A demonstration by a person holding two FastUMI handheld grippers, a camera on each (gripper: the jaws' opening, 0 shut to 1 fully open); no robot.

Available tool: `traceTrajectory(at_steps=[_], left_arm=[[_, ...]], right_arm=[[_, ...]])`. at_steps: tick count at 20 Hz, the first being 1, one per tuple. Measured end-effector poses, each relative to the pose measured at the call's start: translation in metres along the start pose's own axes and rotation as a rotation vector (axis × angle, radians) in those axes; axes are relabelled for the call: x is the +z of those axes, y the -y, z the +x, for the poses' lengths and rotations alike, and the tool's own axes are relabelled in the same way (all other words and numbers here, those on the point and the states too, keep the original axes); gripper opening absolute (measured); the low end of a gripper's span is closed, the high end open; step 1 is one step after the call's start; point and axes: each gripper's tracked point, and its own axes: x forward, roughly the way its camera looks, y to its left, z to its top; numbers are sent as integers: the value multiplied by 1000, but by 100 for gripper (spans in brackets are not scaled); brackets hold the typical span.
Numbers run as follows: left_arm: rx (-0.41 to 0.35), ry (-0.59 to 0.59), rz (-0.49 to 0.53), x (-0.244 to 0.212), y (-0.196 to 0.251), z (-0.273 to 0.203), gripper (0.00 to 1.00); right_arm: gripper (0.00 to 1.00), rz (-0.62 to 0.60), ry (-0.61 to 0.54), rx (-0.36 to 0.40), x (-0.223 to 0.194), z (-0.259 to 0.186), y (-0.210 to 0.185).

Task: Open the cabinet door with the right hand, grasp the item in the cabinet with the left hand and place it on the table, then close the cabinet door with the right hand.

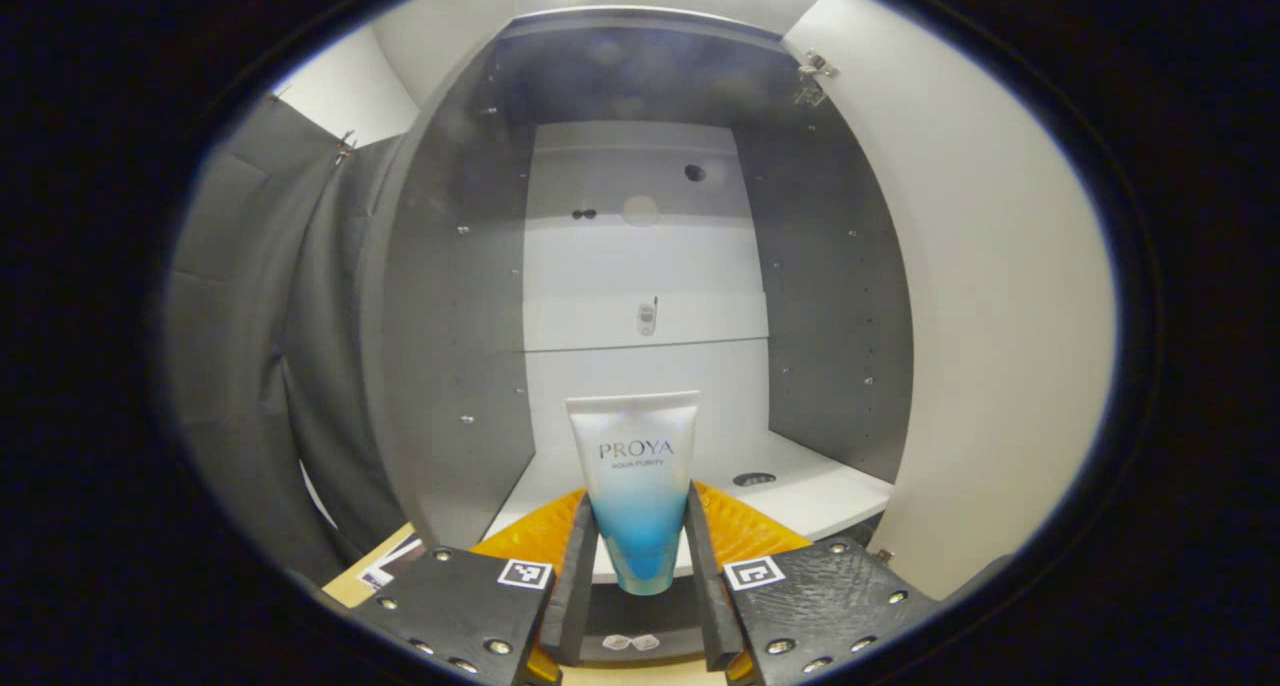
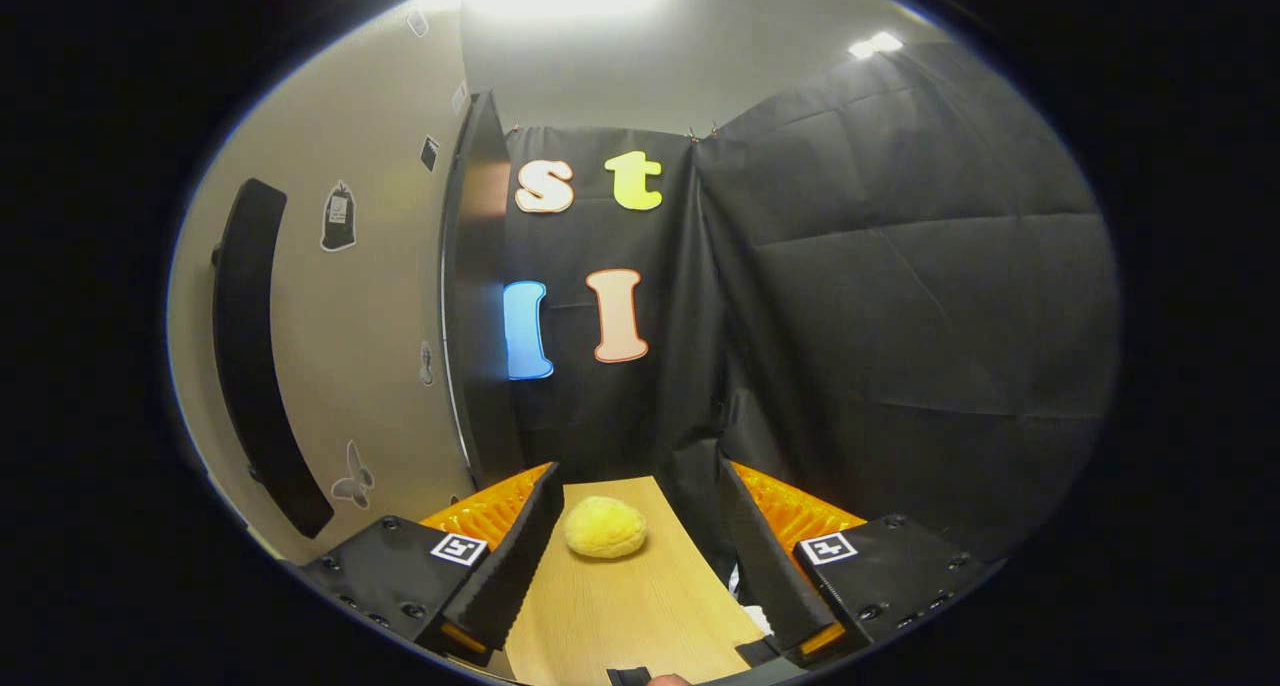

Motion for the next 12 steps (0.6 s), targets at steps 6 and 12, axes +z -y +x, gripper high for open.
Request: traceTrajectory(at_steps=[6,12], left_arm=[[72,8,-7,-12,-22,-53,46],[125,11,-15,-34,-41,-113,46]], right_arm=[[98,-4,1,62,-5,1,-2],[98,28,13,115,-6,-5,-6]])
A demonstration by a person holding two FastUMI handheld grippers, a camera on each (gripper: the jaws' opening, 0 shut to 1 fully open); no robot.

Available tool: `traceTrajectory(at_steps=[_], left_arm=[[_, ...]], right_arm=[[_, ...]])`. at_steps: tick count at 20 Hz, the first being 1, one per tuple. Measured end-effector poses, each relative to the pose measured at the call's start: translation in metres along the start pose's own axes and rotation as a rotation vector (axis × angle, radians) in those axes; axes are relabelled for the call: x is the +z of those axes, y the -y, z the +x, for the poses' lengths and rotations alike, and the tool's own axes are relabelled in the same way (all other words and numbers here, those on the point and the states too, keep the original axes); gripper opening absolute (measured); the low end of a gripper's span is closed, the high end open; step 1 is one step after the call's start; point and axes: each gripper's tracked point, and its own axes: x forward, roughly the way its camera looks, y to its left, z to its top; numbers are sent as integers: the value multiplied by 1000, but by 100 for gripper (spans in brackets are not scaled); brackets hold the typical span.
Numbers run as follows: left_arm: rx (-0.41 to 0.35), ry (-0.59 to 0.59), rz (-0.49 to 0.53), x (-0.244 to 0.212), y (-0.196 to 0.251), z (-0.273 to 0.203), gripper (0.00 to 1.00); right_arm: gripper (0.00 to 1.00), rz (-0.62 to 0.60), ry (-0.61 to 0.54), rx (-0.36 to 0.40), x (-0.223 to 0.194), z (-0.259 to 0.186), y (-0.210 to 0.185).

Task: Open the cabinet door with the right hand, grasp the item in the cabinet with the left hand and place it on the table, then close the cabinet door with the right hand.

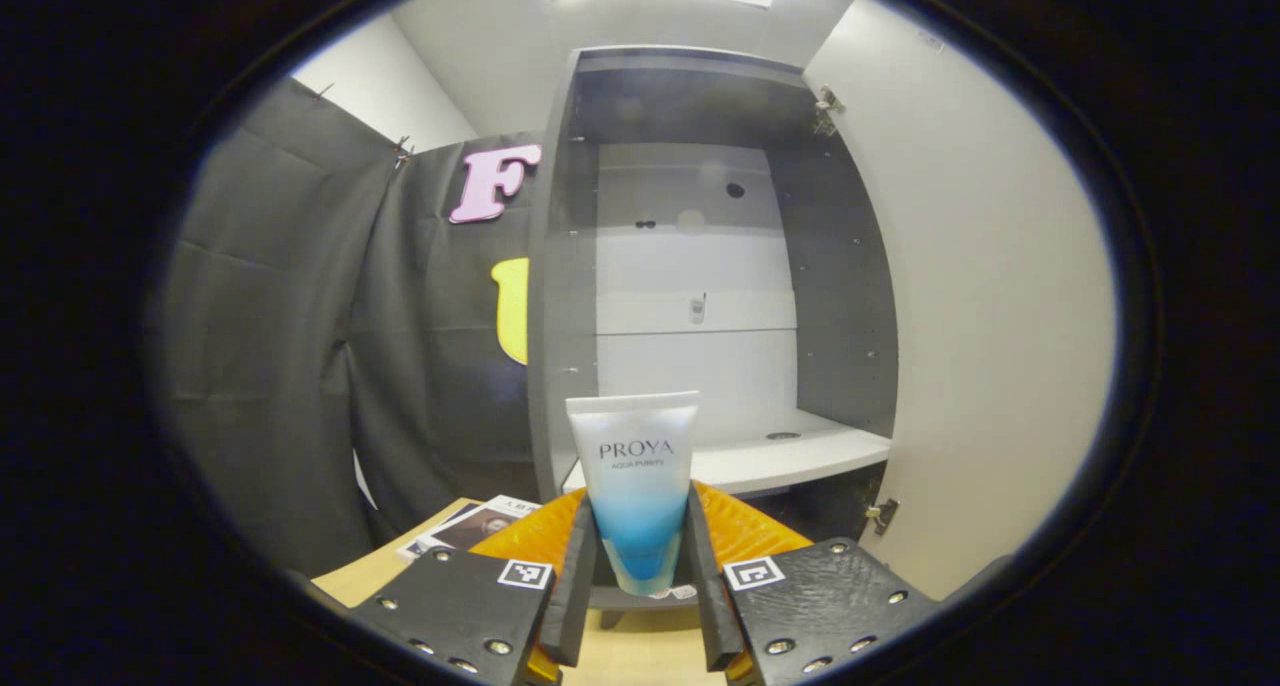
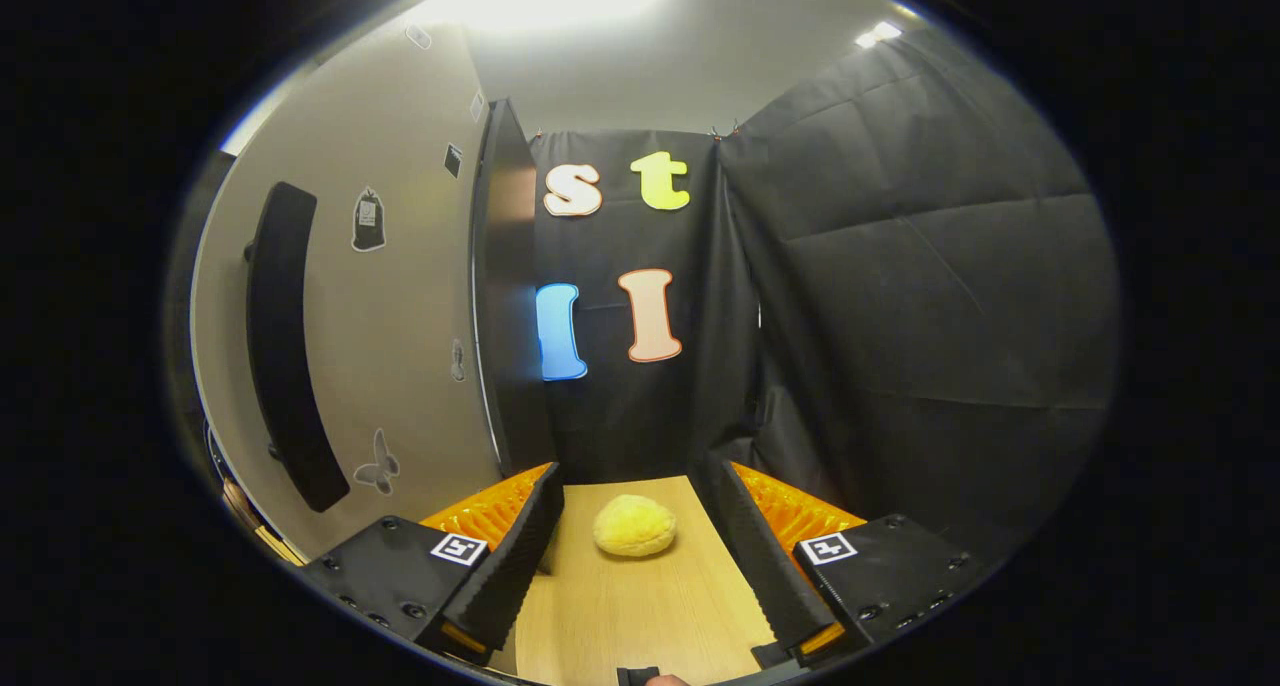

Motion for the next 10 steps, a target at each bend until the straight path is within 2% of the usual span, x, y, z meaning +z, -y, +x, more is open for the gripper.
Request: traceTrajectory(at_steps=[2,5,6,7,10], left_arm=[[14,4,6,-7,-9,-15,46],[17,5,1,-21,-16,-38,47],[18,5,2,-27,-17,-44,48],[18,2,5,-34,-19,-49,48],[16,-21,15,-62,-21,-66,48]], right_arm=[[95,-3,6,6,-1,-4,1],[97,-9,12,20,-1,-7,-3],[94,-9,15,22,-1,-8,-4],[97,-9,16,26,-3,-9,-5],[97,-15,7,39,-7,-10,-10]])
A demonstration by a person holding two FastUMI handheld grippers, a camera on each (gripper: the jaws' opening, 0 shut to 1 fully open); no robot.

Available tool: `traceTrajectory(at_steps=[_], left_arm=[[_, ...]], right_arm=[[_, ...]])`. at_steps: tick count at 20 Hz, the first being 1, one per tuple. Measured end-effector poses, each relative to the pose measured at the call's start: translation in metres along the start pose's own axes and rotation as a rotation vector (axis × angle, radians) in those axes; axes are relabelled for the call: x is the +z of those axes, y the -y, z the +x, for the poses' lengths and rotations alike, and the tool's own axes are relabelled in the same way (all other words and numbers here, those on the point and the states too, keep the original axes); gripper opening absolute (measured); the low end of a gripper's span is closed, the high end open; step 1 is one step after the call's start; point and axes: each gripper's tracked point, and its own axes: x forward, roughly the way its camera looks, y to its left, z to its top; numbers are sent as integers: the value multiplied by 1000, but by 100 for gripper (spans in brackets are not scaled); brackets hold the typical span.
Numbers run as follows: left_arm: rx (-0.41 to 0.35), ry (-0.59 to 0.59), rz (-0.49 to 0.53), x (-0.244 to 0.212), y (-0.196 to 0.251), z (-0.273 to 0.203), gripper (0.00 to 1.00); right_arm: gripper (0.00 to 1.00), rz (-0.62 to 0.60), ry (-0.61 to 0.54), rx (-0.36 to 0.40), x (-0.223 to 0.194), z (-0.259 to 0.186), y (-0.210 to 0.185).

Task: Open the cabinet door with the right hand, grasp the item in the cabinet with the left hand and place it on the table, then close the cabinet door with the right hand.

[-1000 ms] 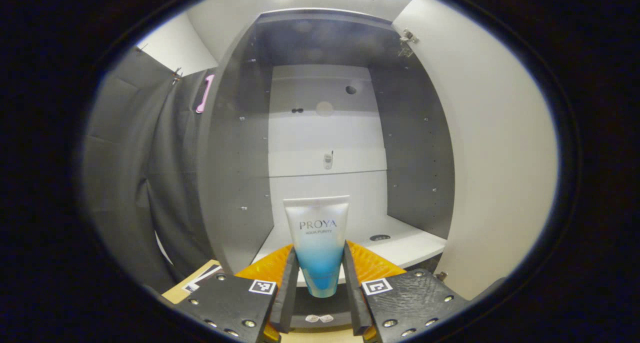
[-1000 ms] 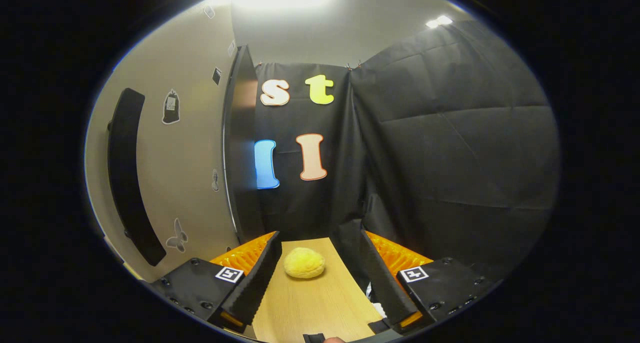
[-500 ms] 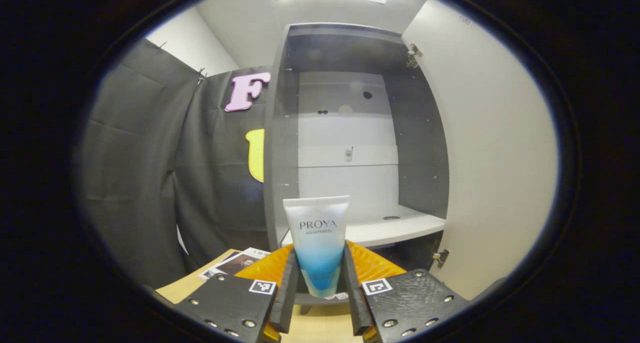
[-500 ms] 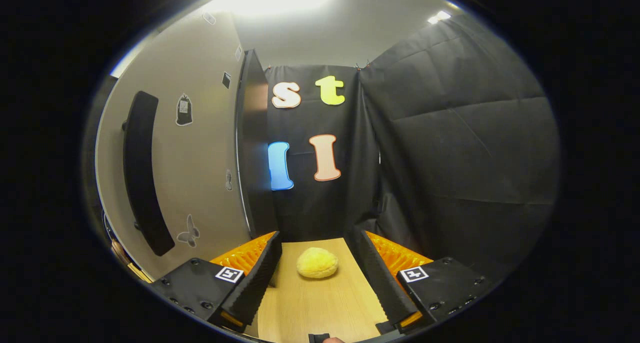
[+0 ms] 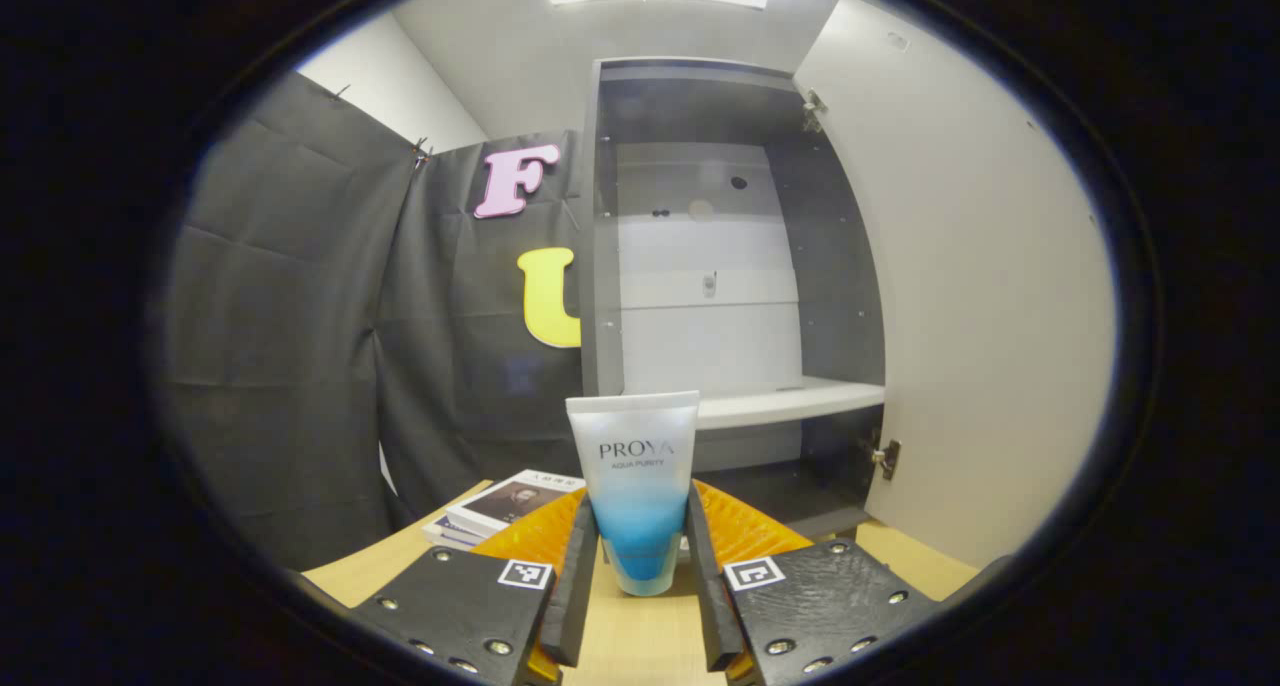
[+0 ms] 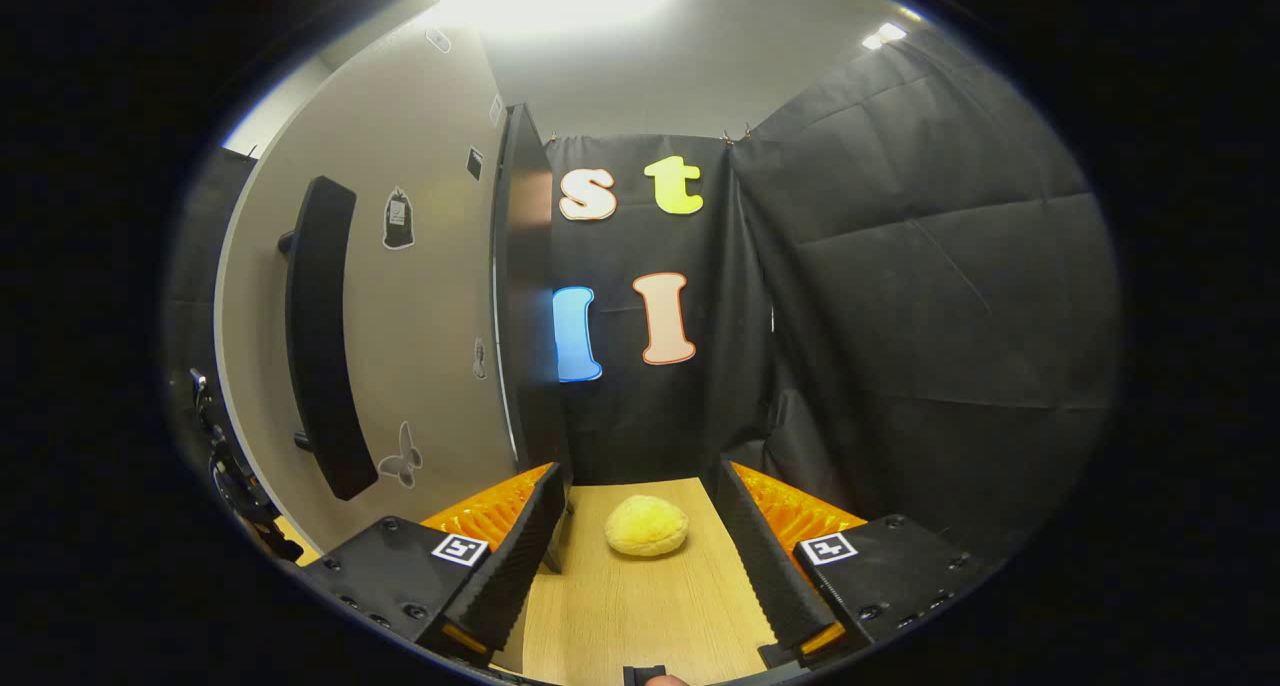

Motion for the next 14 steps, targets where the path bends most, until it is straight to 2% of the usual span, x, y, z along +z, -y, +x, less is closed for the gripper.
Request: traceTrajectory(at_steps=[2,4,5,7,13,14], left_arm=[[5,-20,6,-20,-3,-8,47],[13,-44,8,-41,-5,-15,47],[17,-56,6,-51,-8,-17,46],[24,-72,-1,-72,-12,-20,47],[39,-118,-20,-126,-15,-34,47],[36,-125,-17,-134,-15,-36,48]], right_arm=[[94,-11,-5,1,0,0,-1],[97,-23,-6,2,0,0,-3],[94,-29,-6,2,0,0,-4],[97,-45,-12,8,-2,2,-8],[94,-64,-22,3,-6,3,-11],[97,-68,-25,2,-6,3,-12]])
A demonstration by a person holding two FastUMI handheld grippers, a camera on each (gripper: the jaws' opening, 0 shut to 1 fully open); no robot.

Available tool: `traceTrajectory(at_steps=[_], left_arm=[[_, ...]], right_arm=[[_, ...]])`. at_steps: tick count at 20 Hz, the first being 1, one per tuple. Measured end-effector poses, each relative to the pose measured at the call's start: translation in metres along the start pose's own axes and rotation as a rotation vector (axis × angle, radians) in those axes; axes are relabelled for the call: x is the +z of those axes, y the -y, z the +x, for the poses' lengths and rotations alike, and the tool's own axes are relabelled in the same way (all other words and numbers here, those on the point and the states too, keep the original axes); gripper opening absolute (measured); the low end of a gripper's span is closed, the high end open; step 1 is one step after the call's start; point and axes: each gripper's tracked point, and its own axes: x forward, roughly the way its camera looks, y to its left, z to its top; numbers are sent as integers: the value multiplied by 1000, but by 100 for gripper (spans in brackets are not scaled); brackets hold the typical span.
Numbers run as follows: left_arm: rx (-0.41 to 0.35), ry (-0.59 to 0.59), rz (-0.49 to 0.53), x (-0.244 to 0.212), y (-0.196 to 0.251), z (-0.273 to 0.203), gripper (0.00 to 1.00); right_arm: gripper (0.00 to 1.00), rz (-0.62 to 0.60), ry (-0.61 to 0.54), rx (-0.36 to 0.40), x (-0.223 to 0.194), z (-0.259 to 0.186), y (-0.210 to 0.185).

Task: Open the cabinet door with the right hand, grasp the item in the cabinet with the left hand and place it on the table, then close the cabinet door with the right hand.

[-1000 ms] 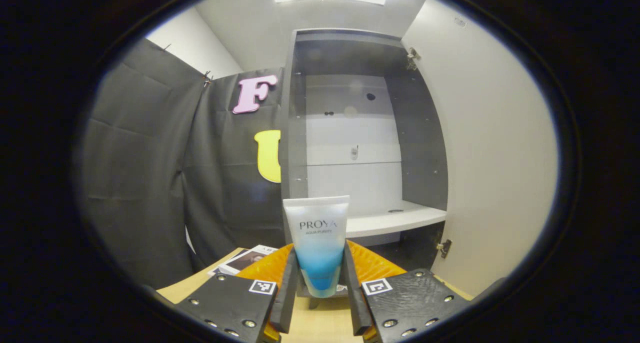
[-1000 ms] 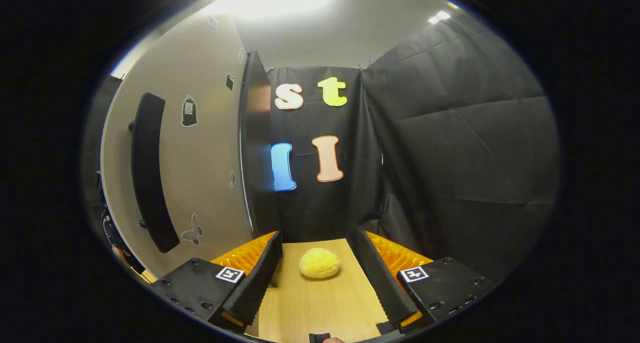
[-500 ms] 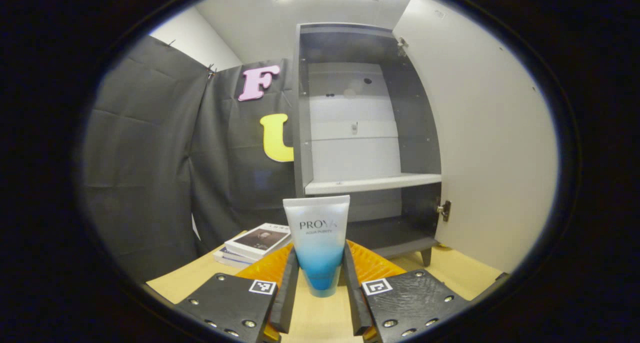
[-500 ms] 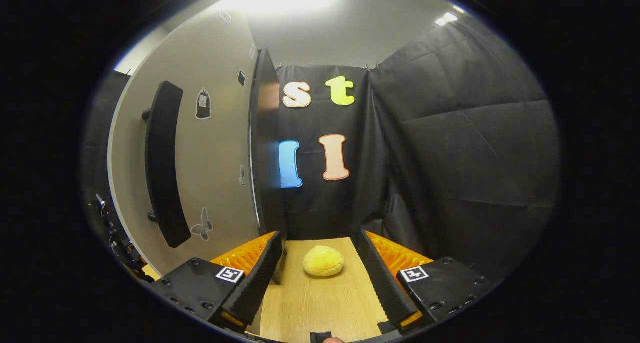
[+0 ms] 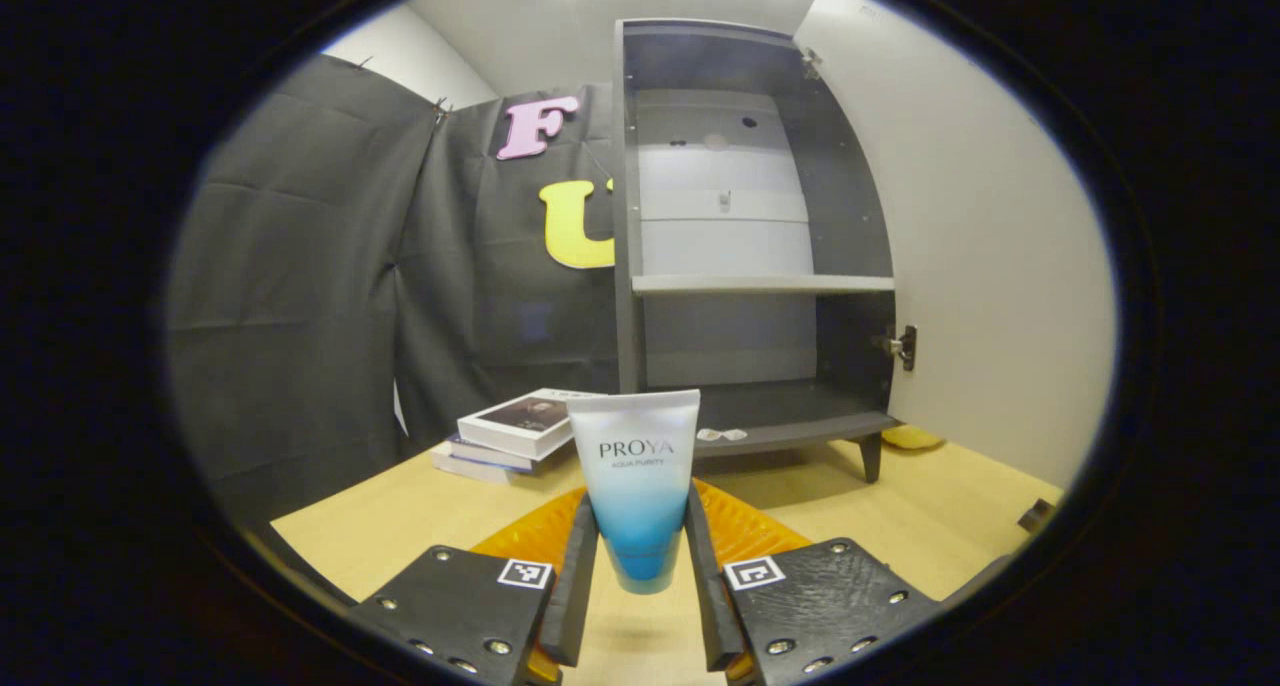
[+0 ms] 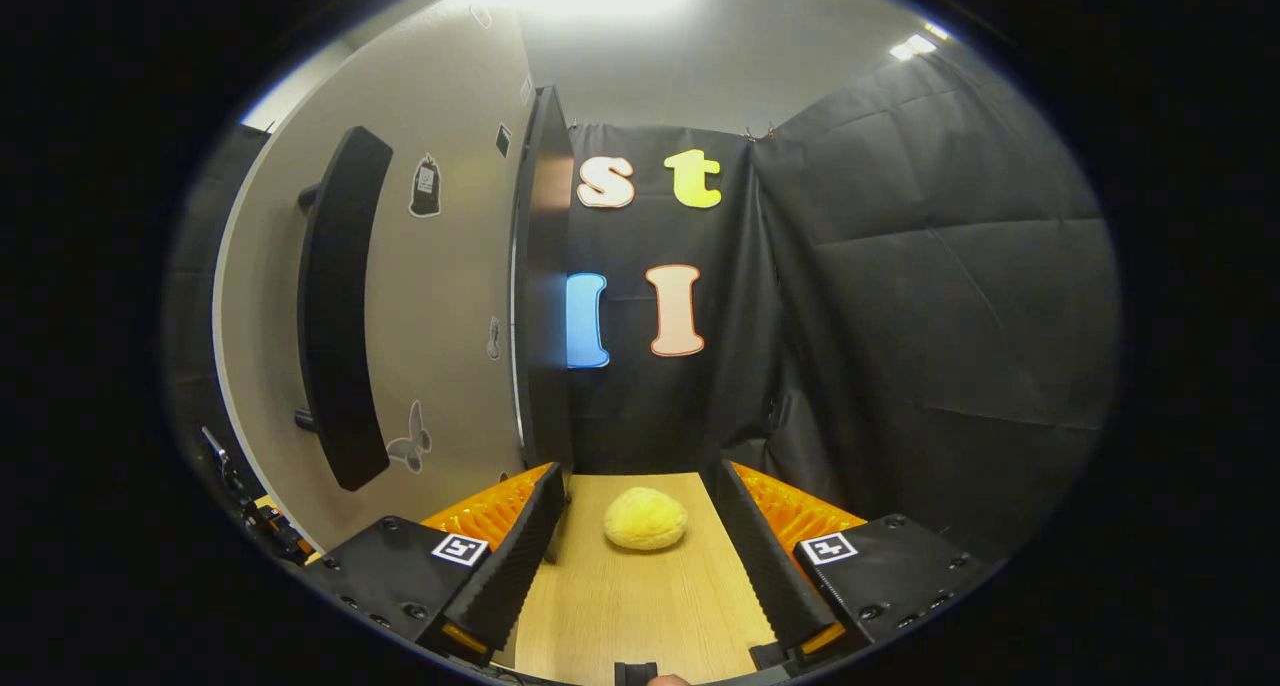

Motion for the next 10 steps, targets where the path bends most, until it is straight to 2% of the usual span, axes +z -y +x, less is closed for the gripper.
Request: traceTrajectory(at_steps=[3,4,6,7,9,10], left_arm=[[-11,-22,13,-30,5,-3,46],[-13,-36,13,-41,7,-3,48],[-12,-59,6,-60,9,-4,48],[-12,-74,3,-69,11,-5,48],[-10,-92,-7,-82,14,-5,48],[-7,-96,-14,-87,15,-8,47]], right_arm=[[94,-14,-13,0,-2,0,-1],[100,-17,-15,-2,-2,0,0],[100,-18,-18,-1,-2,0,-2],[95,-21,-20,-2,-2,-1,-2],[95,-38,-24,0,-1,-1,-4],[100,-49,-24,0,0,-1,-5]])
